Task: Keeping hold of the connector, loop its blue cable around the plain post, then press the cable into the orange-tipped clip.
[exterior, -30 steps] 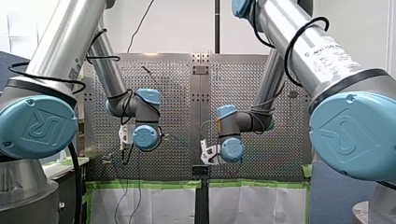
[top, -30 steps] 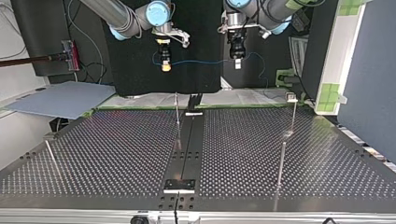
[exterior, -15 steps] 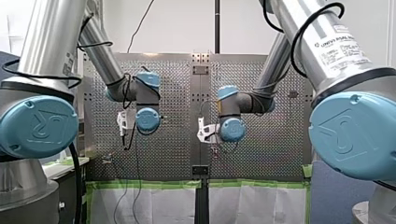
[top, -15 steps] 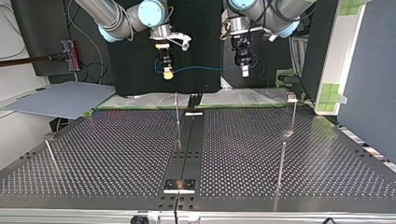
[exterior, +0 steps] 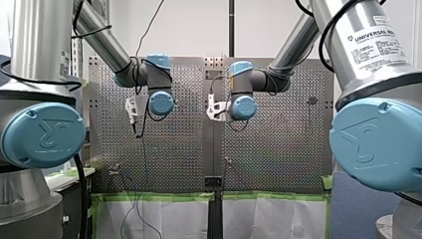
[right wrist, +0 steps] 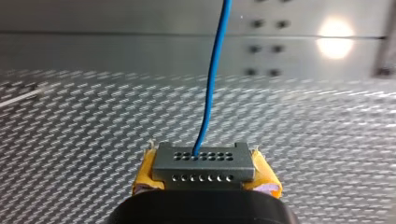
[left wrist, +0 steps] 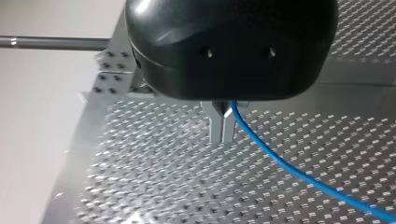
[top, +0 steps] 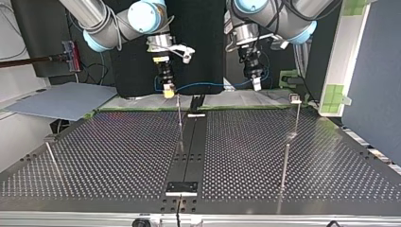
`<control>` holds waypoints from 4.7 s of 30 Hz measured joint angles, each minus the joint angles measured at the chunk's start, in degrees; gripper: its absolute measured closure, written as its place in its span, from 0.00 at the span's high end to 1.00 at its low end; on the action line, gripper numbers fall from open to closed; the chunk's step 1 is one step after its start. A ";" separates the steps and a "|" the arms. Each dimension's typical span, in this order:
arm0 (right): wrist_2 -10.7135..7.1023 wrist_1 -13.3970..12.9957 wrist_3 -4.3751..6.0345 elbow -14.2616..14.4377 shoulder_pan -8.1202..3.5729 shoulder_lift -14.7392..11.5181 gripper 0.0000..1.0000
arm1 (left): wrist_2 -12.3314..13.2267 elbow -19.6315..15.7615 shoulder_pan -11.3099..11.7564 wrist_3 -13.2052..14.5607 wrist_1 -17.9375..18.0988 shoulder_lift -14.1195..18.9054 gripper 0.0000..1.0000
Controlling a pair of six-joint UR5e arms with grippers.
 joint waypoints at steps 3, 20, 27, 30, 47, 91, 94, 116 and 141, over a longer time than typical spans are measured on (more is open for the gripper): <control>-0.51 1.89 0.00 -1.89 -0.01 -1.91 0.00 | -0.26 1.32 0.45 0.00 -1.64 1.65 0.00; -3.07 7.03 0.08 -10.31 -0.27 -10.32 0.00 | -0.59 9.98 3.70 0.08 -11.26 10.95 0.00; -5.24 8.31 0.14 -13.71 -0.35 -9.93 0.00 | 0.18 14.23 6.18 0.01 -15.46 12.22 0.00; -5.82 8.45 0.21 -15.20 -0.52 -9.21 0.00 | 1.63 15.99 7.81 -0.41 -17.22 12.21 0.00; -9.25 9.14 1.13 -21.37 -2.40 -5.13 0.00 | 11.44 23.85 17.69 -1.97 -22.74 10.17 0.00; -10.92 9.15 1.46 -24.45 -5.45 1.62 0.00 | 25.52 30.31 30.08 -7.50 -22.60 -6.21 0.00; -10.90 9.13 1.44 -24.45 -5.48 1.81 0.00 | 25.54 30.13 30.07 -7.48 -22.41 -6.66 0.00; -10.73 9.21 1.05 -24.30 -4.90 5.27 0.00 | 28.02 27.75 30.13 -9.74 -19.46 -12.29 0.00; -10.40 9.37 0.64 -24.04 -2.52 13.08 0.00 | 32.79 24.93 30.91 -17.56 -14.40 -12.32 0.90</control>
